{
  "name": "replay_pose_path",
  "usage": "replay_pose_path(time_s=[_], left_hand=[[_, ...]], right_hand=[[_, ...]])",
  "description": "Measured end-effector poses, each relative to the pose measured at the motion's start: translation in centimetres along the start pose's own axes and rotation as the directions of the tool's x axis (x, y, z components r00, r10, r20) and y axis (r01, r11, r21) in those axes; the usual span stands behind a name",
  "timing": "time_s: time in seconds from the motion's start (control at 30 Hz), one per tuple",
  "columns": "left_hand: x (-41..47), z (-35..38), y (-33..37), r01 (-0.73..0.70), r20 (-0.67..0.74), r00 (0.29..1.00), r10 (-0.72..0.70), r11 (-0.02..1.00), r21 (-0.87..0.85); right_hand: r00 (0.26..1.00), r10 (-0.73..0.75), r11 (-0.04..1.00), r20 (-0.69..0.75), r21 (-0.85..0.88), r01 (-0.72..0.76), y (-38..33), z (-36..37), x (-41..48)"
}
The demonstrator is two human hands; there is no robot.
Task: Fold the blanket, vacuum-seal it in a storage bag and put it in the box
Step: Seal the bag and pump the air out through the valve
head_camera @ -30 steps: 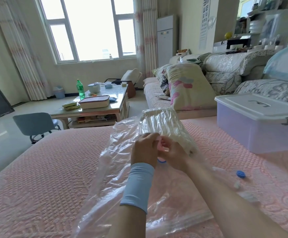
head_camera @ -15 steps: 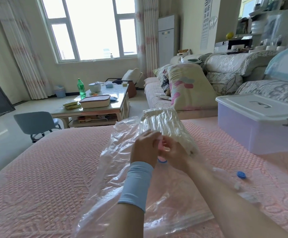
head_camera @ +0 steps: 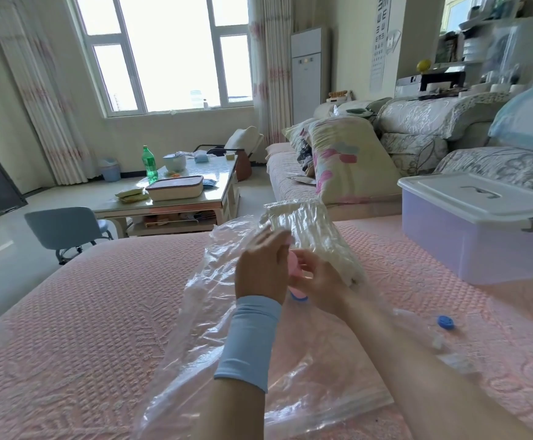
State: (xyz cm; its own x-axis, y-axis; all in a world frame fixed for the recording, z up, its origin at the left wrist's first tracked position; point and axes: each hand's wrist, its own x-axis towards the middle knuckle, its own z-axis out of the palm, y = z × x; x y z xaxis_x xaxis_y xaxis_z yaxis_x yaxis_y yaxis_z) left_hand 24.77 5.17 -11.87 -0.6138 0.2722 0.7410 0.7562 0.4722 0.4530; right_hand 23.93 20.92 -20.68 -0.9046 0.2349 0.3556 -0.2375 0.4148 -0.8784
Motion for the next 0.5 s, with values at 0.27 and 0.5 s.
replay_pose_path(time_s=[0.27, 0.5], left_hand=[[1.7, -2.6, 1.7, -0.100, -0.259, 0.962, 0.089, 0.995, -0.029], [0.4, -0.5, 0.6, -0.050, -0.198, 0.979, 0.039, 0.998, -0.049]], right_hand=[[1.000, -0.007, 1.000, -0.010, -0.009, 0.007, -0.1, -0.2, -0.1], [1.000, 0.004, 1.000, 0.005, -0.015, -0.004, 0.0, 0.0, -0.1]])
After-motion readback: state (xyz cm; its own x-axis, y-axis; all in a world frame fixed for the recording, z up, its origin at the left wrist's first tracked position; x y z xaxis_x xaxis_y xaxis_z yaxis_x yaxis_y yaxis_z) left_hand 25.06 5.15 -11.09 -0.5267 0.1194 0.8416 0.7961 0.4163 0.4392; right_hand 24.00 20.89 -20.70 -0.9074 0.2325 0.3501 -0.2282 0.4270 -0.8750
